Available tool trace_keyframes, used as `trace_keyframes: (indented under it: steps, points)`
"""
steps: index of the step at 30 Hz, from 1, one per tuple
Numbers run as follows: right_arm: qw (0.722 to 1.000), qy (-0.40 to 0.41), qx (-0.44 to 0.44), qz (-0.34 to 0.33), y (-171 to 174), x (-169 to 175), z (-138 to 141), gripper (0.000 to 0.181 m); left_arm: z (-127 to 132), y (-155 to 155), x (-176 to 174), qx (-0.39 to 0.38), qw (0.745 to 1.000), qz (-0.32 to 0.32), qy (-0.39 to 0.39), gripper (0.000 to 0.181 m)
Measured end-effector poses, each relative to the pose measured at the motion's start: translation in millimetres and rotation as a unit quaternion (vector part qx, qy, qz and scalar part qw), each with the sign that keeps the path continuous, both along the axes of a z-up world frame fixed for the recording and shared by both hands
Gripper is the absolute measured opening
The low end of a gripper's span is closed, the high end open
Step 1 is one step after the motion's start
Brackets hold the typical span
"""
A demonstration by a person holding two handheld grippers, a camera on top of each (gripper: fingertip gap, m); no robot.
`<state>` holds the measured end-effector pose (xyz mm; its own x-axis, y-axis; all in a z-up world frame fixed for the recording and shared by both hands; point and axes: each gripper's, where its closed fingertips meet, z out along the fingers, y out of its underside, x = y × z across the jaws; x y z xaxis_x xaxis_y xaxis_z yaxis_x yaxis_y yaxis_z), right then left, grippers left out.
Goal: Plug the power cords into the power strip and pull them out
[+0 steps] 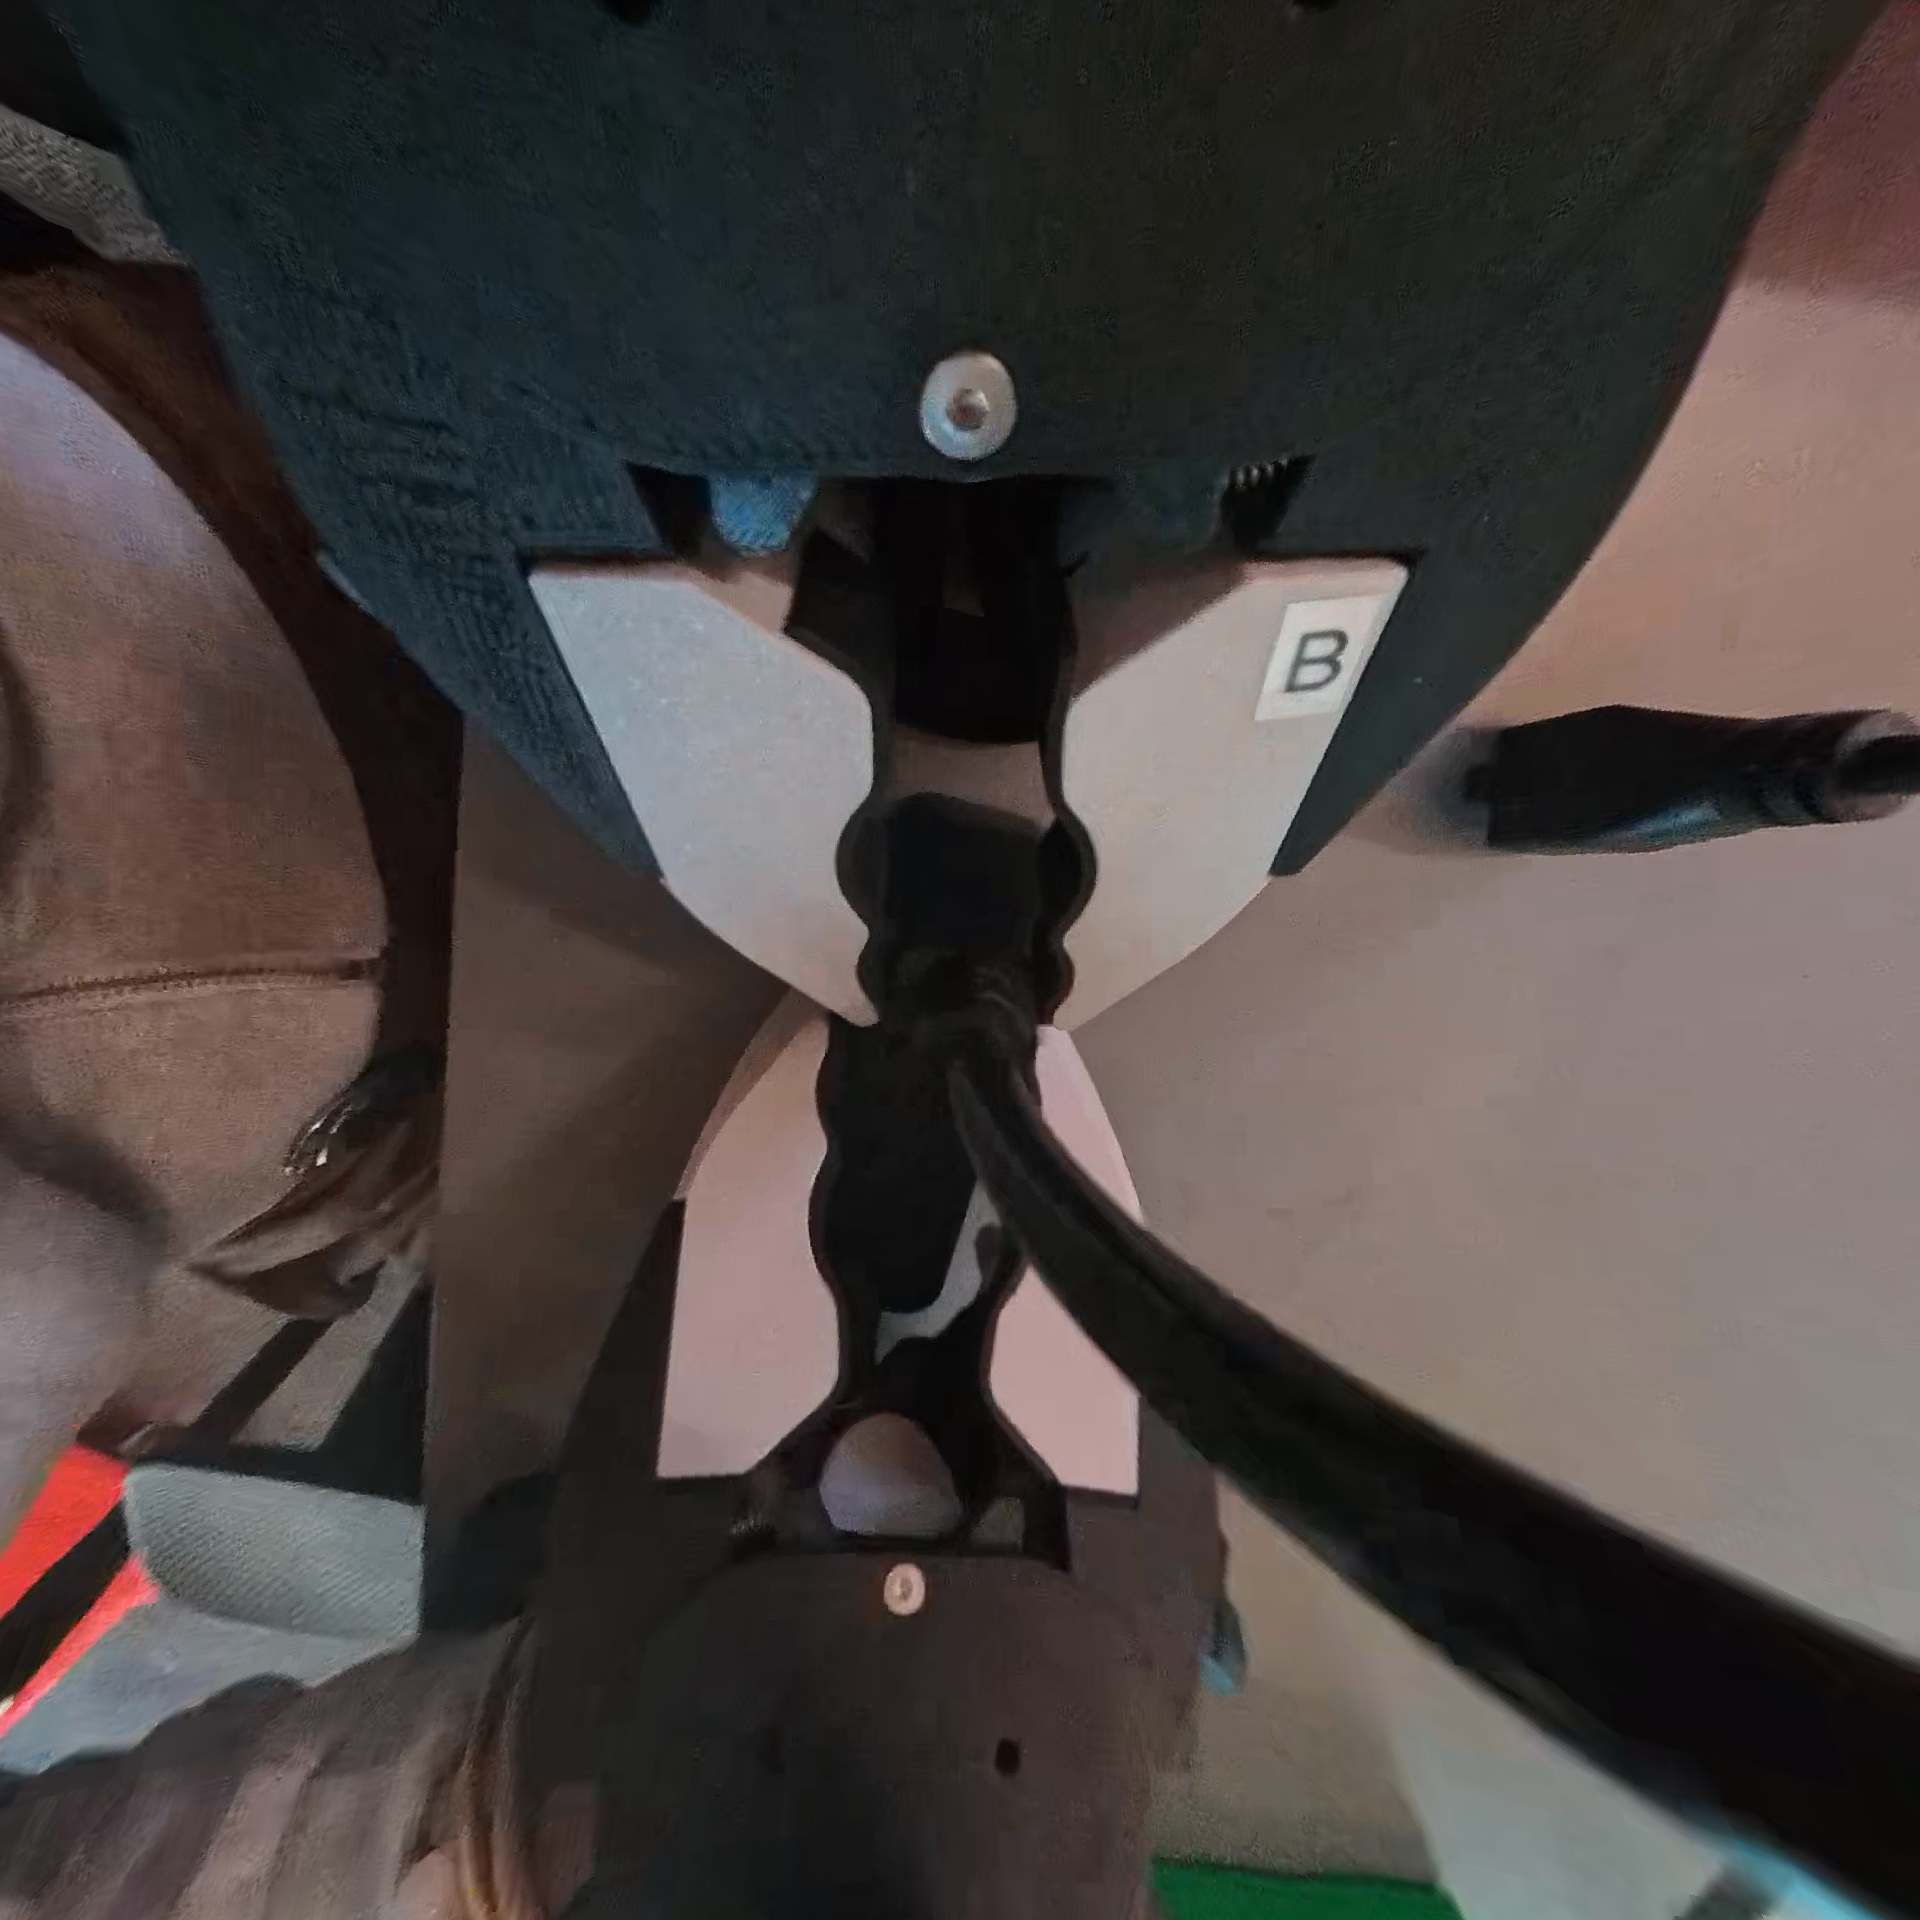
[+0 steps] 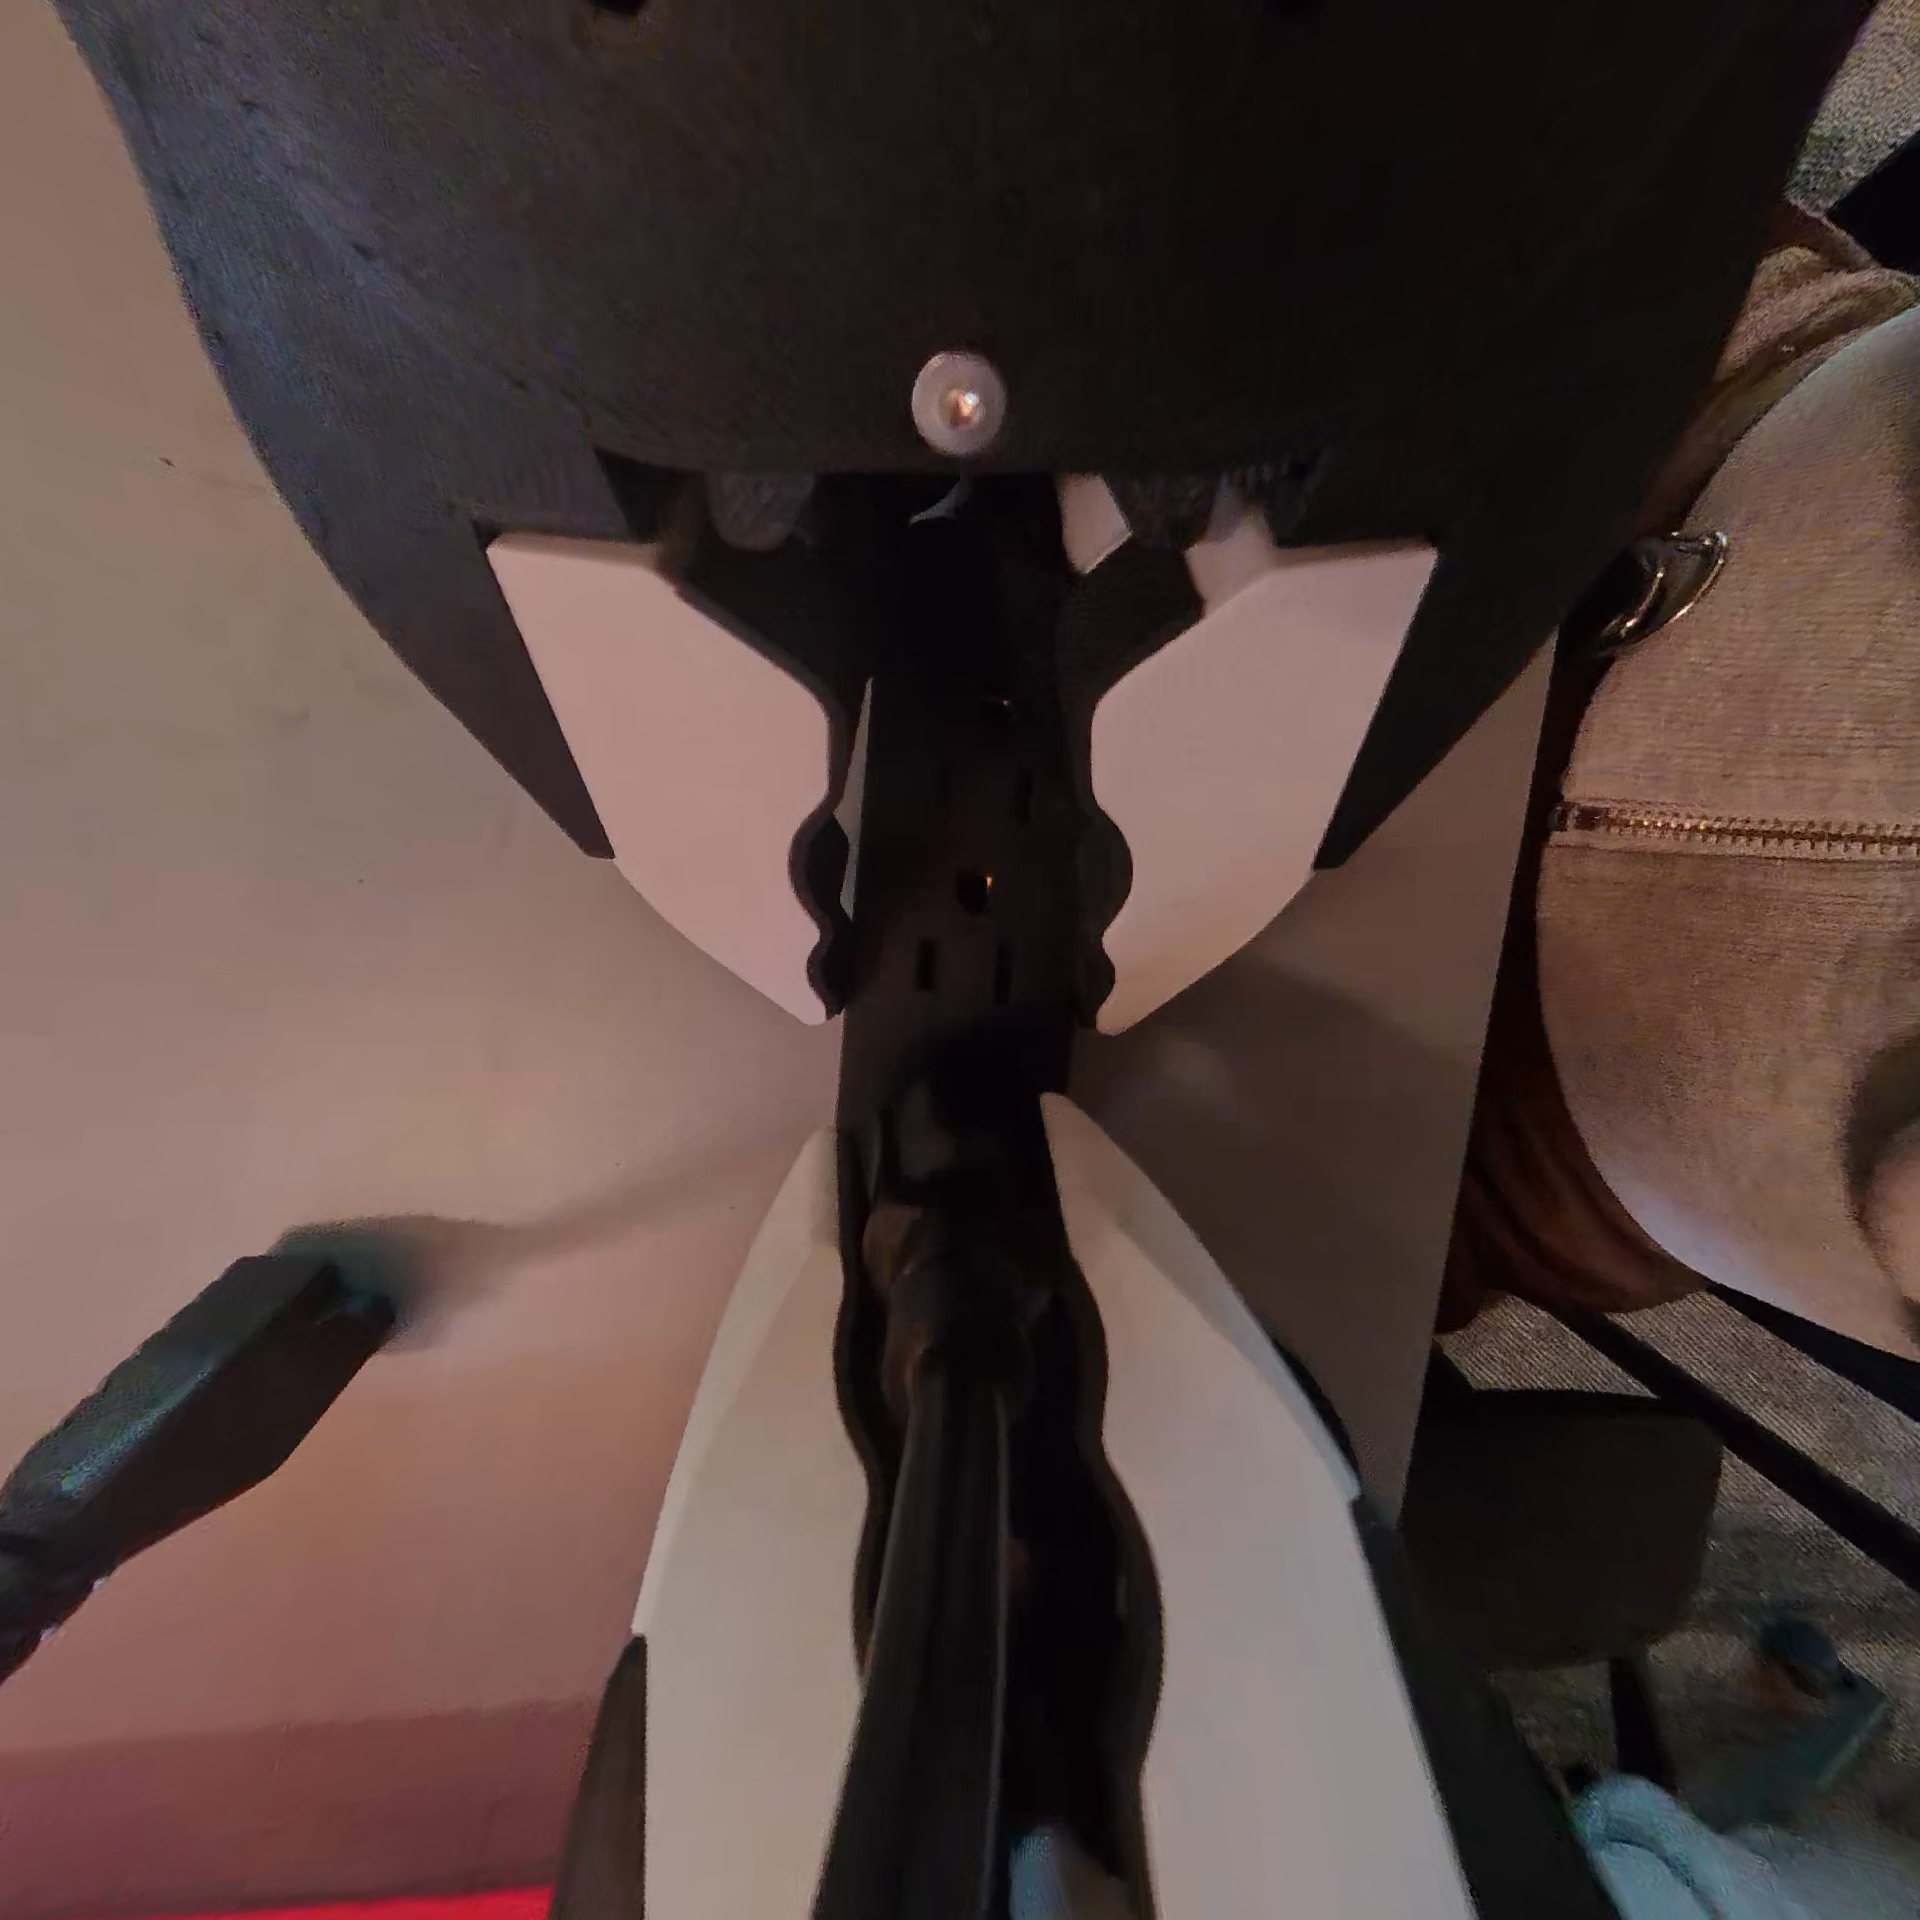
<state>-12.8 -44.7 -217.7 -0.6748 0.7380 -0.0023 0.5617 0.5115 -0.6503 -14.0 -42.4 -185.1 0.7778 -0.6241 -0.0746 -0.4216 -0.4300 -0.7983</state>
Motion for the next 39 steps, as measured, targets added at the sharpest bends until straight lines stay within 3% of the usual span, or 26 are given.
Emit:
trace_keyframes:
  steps: [2, 4, 8, 14, 18, 23, 27, 33, 37, 39]
  points:
    - [1.000, -0.003, 0.028, 0.004, 0.7, -0.8, 0.3, 0.044, -0.2, 0.7, 0.4, -0.007, 0.996, 0.007, 0.085, 0.025]
    - [1.000, -0.008, 0.030, 0.006, 1.1, -0.8, 0.1, 0.044, -1.0, 0.1, -0.6, -0.025, 0.994, 0.004, 0.102, 0.025]
    - [1.000, -0.016, -0.006, 0.000, -2.3, -0.2, -0.9, 0.045, -2.1, -3.8, -3.7, -0.032, 0.999, -0.012, -0.024, 0.025]
    - [1.000, -0.017, 0.009, 0.009, -6.4, 0.2, 1.7, 0.044, 1.7, -6.9, 2.1, -0.043, 0.995, -0.026, 0.082, 0.024]
    - [1.000, -0.025, -0.002, -0.004, -4.2, -0.5, -0.8, 0.045, 0.0, -5.1, -2.7, -0.010, 0.998, -0.026, -0.054, 0.025]
    - [0.999, -0.027, 0.028, 0.004, -4.6, 1.5, 0.4, 0.044, 2.5, -4.6, 3.9, -0.008, 0.999, -0.020, 0.045, 0.024]
    - [1.000, -0.023, -0.002, -0.006, -3.3, -4.6, -0.2, 0.044, 0.3, -1.1, -4.1, -0.009, 1.000, -0.018, -0.018, 0.025]
    - [1.000, -0.023, 0.021, -0.002, -5.5, -6.9, 0.4, 0.044, 1.5, -4.6, -5.8, -0.021, 0.998, -0.025, 0.058, 0.024]
    - [1.000, -0.025, 0.018, -0.005, -5.0, -4.6, -0.1, 0.044, 1.2, -5.8, -6.9, -0.001, 1.000, -0.017, -0.011, 0.026]
    - [0.999, -0.025, 0.025, -0.003, -4.3, -3.9, 0.0, 0.044, 2.0, -7.4, -6.8, 0.008, 1.000, -0.008, -0.009, 0.025]
